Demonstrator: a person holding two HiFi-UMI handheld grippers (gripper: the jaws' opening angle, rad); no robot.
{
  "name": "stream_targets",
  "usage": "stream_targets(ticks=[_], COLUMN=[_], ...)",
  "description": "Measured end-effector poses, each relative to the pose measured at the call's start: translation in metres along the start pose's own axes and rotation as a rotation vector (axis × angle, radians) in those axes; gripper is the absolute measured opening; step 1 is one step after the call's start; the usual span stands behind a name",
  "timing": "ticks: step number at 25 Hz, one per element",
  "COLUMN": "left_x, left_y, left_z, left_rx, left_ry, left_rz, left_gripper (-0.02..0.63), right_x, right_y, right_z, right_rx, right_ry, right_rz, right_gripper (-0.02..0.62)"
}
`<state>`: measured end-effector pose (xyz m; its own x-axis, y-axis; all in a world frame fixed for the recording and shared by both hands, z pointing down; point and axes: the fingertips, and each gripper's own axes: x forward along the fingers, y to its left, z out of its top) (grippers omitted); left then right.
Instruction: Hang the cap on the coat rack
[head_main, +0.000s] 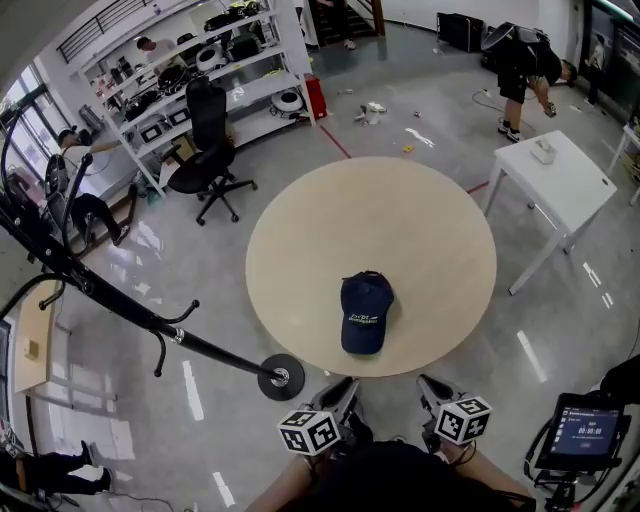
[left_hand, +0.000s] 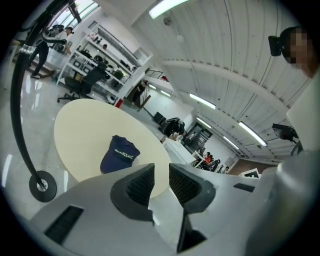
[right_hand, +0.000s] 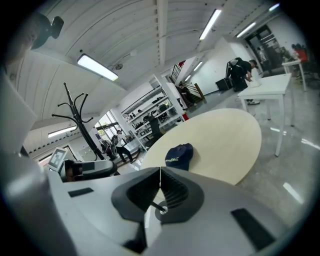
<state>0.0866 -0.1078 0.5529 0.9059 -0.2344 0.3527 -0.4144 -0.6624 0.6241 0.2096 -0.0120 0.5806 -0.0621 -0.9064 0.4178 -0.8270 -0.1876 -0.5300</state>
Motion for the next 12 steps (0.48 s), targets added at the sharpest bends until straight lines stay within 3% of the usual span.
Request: stream_targets(ticks=[12], left_x=[0.054], left_y=[0.074], left_z=[0.095], left_rx=[0.012], left_ry=[0.017], left_rz=[-0.068], left_gripper=[0.097], right_x=[0.096], right_y=[0.004], right_z=[0.06], right_rx=[-0.004], right_ry=[-0.039], right_rz=[-0.084], right_gripper=[0.005])
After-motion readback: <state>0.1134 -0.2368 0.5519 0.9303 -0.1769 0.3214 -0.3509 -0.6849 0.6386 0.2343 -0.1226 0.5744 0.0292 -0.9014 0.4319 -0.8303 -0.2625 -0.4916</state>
